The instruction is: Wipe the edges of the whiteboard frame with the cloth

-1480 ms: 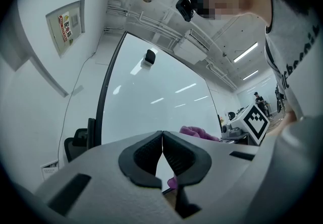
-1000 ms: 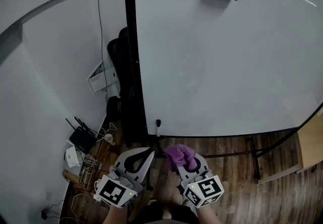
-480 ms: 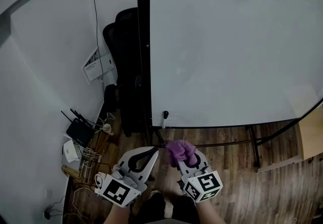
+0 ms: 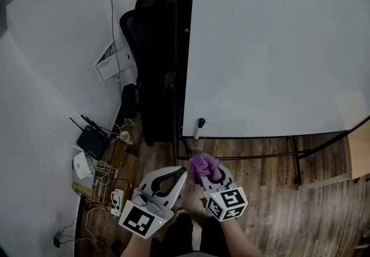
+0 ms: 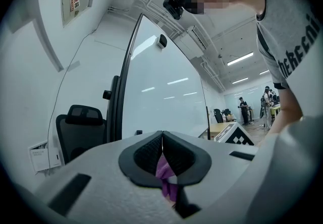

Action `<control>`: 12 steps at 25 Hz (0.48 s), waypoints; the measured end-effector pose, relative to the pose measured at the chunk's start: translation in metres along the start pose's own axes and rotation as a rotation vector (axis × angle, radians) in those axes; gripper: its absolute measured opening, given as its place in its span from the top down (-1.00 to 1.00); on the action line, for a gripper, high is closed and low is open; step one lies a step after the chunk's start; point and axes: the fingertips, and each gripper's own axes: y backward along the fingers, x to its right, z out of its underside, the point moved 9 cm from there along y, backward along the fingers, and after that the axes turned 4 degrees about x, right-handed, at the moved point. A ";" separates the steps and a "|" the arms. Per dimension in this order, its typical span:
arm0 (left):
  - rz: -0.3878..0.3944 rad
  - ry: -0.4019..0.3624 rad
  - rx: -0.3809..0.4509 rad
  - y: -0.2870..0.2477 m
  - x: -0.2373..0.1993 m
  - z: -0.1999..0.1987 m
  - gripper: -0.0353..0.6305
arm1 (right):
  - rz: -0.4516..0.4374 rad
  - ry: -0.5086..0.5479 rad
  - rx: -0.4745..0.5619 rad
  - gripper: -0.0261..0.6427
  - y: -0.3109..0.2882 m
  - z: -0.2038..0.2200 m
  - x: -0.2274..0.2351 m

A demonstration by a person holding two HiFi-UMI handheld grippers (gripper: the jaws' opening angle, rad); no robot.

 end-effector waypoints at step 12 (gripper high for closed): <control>-0.098 0.022 -0.048 0.012 -0.023 0.034 0.84 | 0.014 -0.009 -0.077 0.65 -0.057 0.039 0.004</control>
